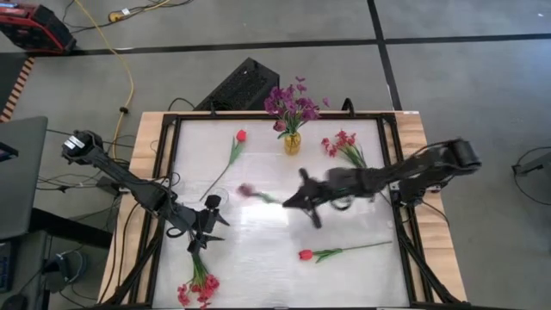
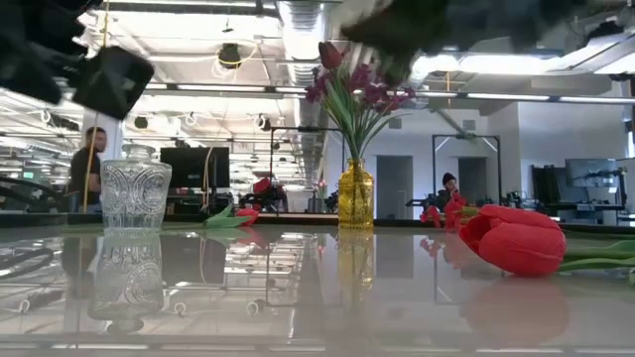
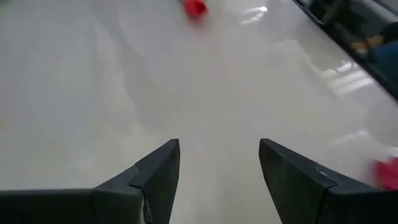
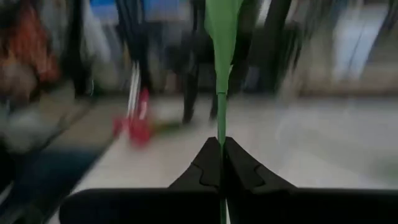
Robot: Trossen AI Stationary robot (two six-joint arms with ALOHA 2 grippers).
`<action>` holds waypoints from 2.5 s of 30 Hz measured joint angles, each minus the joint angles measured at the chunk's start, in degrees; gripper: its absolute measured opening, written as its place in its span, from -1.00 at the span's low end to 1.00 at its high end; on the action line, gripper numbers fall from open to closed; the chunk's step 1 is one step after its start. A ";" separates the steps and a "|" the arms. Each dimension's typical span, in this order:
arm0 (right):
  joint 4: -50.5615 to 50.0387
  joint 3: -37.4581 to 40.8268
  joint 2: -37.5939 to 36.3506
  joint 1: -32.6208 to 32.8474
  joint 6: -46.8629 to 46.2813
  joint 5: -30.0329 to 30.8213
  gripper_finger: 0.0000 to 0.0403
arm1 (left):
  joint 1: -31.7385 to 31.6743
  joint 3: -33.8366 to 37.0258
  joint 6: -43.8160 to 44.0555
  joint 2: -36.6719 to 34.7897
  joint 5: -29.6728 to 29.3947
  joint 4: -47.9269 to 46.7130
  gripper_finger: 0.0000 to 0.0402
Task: Sort flowers into vase by color
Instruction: Put the violet flower into the yellow vase
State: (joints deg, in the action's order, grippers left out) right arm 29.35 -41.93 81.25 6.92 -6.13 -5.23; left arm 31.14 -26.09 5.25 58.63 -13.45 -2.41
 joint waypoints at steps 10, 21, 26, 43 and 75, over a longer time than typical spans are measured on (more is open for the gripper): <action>38.47 14.05 -7.21 -14.10 19.28 2.16 -0.88 | -10.91 0.00 -9.43 -0.02 1.51 9.42 0.05; 58.20 13.72 1.75 -32.31 13.84 -5.26 -0.88 | -19.76 0.00 -9.34 -0.02 4.04 10.13 0.05; 59.90 12.31 8.50 -36.61 11.96 -5.48 -0.88 | -21.39 0.00 -7.96 -0.02 4.07 10.06 0.05; 60.45 3.63 18.12 -38.23 13.44 -5.16 -0.88 | -23.48 0.00 -7.67 -0.02 3.99 9.91 0.05; 57.43 4.77 23.23 -36.90 13.01 -2.19 -0.87 | -23.48 0.00 -4.74 -0.02 4.11 8.57 0.05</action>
State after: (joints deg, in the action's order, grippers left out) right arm 86.78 -37.17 104.48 -29.98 6.88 -7.42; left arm 7.66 -26.09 0.51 58.61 -9.34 6.15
